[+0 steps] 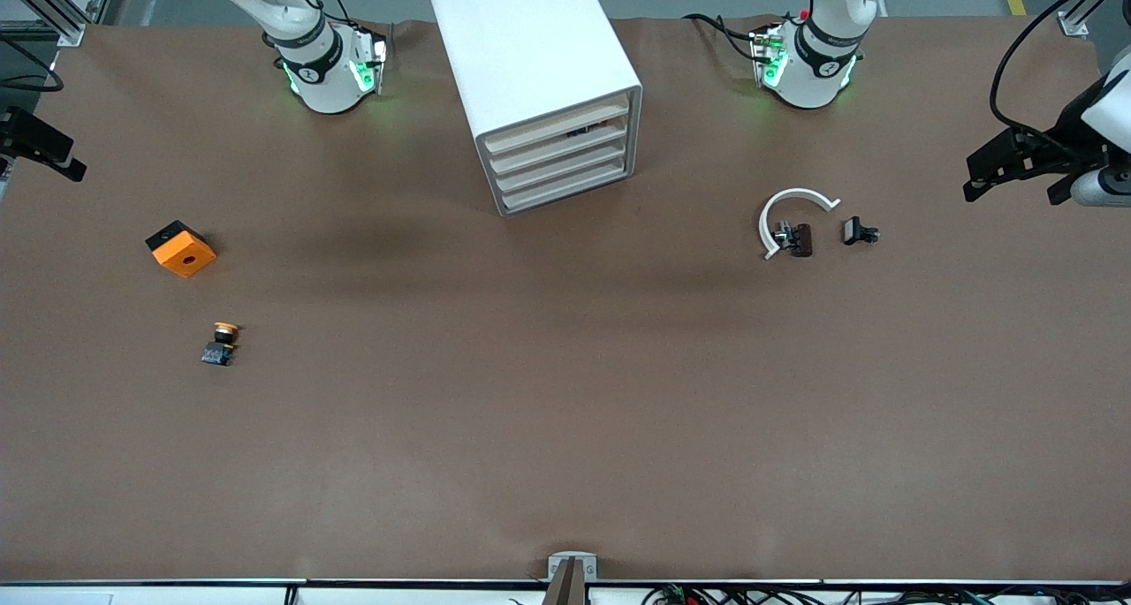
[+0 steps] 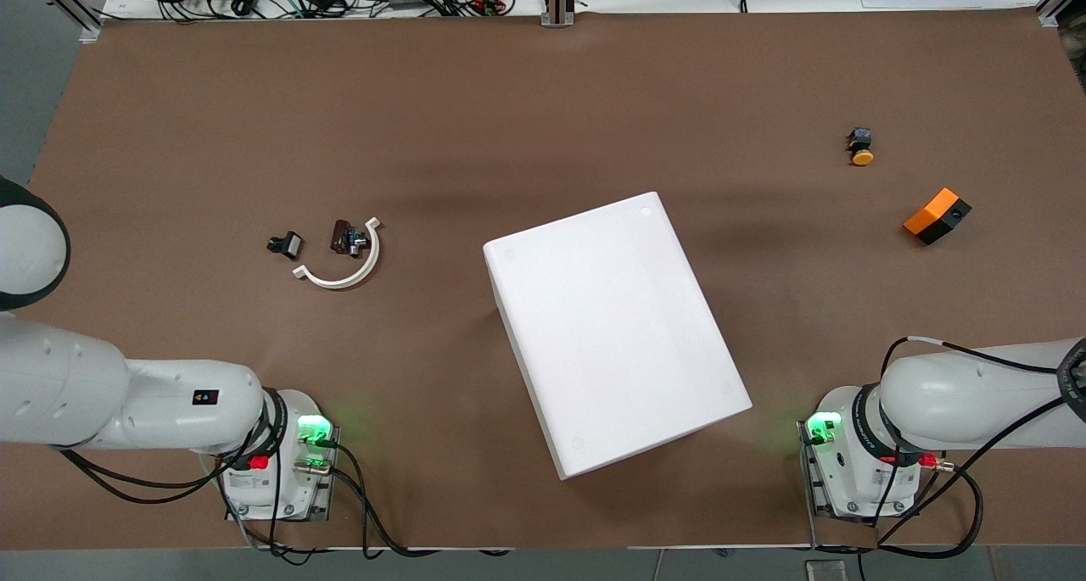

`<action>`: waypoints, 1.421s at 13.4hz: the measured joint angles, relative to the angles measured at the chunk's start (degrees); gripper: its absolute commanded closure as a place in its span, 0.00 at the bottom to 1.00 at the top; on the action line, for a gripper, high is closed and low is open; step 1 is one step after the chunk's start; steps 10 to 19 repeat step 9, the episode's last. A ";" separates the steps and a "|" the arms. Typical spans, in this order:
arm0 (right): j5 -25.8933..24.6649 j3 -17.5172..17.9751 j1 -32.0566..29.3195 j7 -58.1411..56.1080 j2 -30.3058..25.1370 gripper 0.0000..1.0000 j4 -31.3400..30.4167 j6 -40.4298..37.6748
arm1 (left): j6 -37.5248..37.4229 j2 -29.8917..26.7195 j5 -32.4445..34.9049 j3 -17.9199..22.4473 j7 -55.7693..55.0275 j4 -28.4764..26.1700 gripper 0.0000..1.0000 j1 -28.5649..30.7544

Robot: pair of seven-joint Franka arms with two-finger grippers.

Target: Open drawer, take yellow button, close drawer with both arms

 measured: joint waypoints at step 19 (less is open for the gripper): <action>-0.03 -0.35 -0.61 -0.01 -0.04 0.00 0.00 0.03 | -0.13 0.11 0.00 0.13 -0.02 0.00 0.00 0.53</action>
